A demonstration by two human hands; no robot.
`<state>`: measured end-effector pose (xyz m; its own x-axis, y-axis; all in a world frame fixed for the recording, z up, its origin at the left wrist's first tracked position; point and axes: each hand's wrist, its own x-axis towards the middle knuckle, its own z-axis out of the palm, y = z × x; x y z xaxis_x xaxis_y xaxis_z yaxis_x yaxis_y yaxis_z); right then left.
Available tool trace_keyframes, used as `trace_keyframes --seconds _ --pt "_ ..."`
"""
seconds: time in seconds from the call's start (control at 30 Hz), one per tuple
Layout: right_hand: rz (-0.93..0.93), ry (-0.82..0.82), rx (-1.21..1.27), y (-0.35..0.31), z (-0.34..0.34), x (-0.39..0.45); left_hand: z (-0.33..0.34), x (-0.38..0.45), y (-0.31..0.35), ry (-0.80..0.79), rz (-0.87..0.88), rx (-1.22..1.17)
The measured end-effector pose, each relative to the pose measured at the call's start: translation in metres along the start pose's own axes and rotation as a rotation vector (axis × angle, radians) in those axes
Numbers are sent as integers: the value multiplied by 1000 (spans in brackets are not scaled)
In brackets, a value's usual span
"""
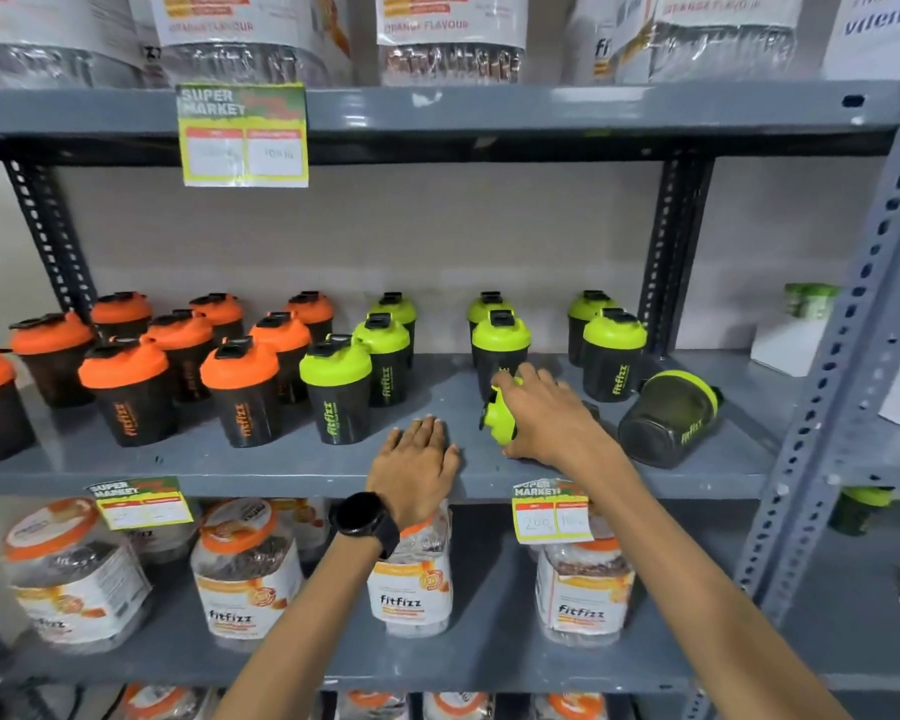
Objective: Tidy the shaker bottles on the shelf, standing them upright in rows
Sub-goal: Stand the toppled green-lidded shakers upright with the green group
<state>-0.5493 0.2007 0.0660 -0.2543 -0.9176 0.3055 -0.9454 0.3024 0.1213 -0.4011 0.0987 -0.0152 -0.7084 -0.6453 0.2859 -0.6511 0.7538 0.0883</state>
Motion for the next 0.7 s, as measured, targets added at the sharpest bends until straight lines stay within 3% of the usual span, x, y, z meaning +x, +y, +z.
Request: trace_keyframes --seconds 0.17,0.33,0.7 --pt "76 236 476 3 -7 -8 1 0 1 40 -4 39" --pt "294 466 925 -2 -6 0 3 0 0 53 -5 14" --pt "317 498 1032 -5 27 10 2 0 -1 27 -3 -10"
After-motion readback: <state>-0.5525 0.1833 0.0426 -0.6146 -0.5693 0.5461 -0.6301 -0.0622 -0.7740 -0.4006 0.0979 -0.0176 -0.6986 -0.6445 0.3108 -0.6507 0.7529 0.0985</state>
